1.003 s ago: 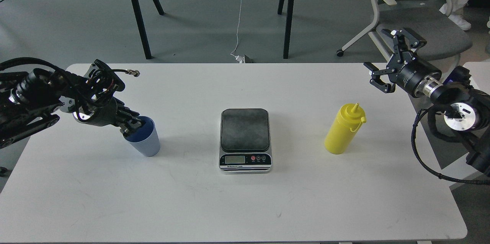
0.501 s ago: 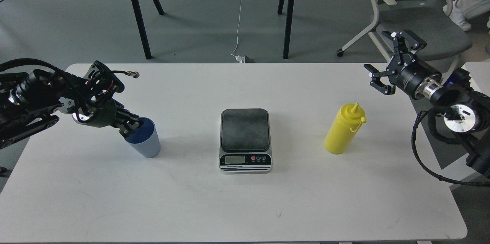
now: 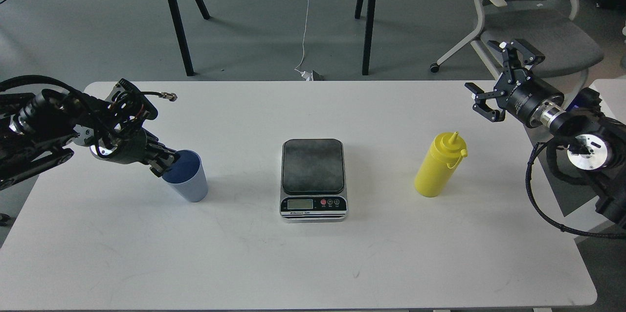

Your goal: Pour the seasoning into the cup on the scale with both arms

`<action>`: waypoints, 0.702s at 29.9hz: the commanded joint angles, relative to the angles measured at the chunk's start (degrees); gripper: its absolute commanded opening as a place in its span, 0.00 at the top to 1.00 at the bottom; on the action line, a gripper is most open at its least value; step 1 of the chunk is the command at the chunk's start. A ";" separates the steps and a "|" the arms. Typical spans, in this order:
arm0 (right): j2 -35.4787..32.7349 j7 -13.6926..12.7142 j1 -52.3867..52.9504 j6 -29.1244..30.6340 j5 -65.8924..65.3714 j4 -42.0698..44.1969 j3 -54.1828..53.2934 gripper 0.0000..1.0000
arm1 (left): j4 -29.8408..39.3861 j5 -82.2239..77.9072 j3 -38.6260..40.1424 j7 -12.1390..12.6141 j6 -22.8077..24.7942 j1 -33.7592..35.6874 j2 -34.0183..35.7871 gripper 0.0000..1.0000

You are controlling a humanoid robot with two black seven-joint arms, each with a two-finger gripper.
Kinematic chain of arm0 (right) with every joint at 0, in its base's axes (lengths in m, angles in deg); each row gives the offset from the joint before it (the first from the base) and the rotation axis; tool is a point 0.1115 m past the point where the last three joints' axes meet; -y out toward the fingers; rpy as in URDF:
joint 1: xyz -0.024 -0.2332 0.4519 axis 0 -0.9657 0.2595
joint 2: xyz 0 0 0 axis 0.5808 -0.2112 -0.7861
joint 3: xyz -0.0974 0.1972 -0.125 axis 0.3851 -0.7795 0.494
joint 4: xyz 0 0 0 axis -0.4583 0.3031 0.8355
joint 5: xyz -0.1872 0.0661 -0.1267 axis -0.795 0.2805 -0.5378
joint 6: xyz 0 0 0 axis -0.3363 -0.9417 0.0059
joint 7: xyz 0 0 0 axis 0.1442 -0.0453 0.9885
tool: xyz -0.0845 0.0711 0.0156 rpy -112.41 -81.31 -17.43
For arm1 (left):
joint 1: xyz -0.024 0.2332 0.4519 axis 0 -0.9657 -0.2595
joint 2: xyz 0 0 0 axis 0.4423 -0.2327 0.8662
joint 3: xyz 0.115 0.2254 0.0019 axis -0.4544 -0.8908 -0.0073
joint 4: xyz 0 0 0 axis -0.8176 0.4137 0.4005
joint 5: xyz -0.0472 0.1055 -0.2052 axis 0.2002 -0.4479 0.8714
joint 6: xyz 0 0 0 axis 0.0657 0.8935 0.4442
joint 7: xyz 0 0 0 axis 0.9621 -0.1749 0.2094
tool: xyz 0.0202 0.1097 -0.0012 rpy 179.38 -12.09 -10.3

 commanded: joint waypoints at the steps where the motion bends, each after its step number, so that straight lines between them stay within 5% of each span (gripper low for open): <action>1: 0.00 0.00 0.00 0.00 0.00 0.00 0.01 0.01 | -0.01 0.00 -0.32 0.01 0.08 -0.01 -0.05 0.97; 21: 0.18 0.00 0.00 0.00 0.00 0.00 0.01 0.01 | -0.18 -0.18 -0.41 0.01 0.08 2.19 0.04 0.99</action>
